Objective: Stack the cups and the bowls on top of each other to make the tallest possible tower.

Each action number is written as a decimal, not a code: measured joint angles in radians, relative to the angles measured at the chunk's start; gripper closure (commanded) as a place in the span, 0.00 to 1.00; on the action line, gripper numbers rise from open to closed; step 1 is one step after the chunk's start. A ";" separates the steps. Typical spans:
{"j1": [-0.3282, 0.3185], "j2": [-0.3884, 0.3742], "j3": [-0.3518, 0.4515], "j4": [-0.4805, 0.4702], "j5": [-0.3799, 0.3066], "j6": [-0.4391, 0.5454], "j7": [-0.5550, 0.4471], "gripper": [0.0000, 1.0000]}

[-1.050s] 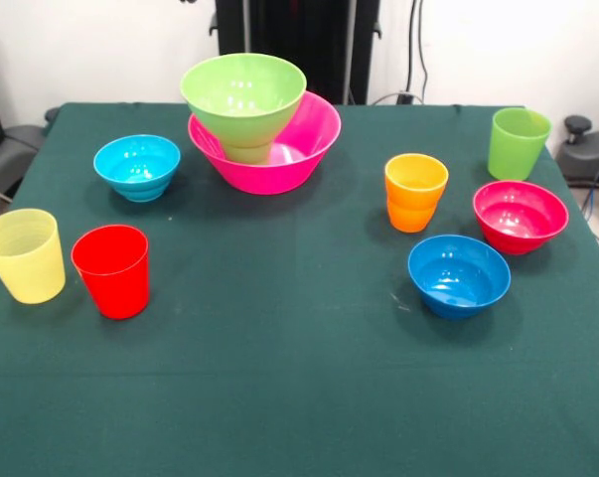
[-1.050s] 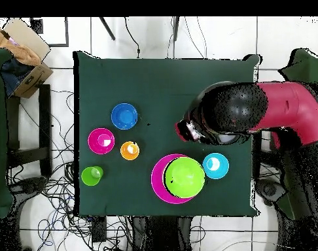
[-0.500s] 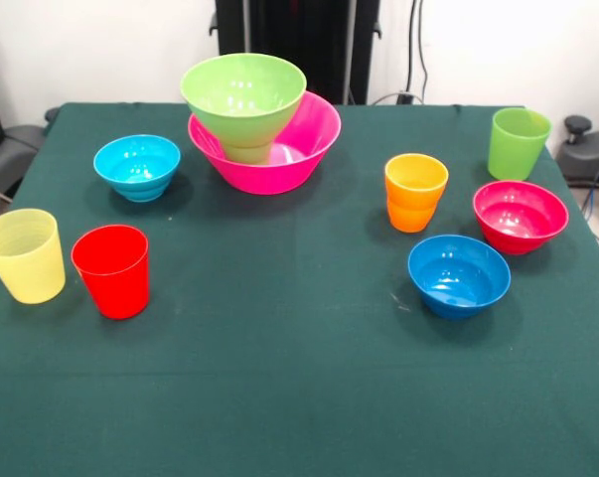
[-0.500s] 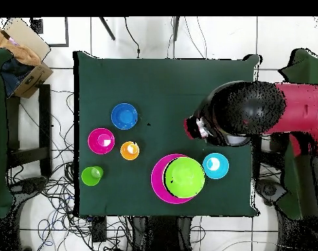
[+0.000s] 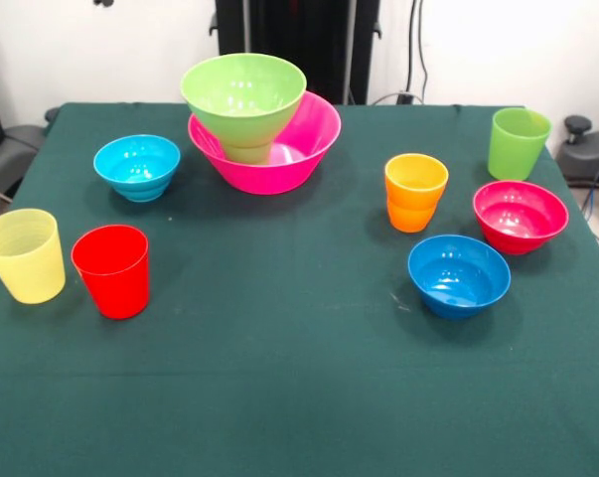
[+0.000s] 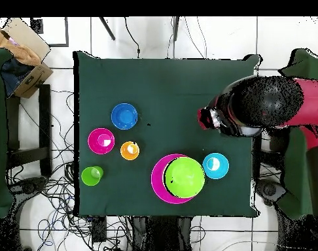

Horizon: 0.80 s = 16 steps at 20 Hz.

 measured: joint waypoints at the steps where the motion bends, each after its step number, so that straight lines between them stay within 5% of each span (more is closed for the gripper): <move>1: -0.002 0.009 0.000 -0.005 -0.004 -0.002 0.000 0.00; 16: -0.018 0.164 -0.002 -0.075 -0.080 -0.076 0.000 0.00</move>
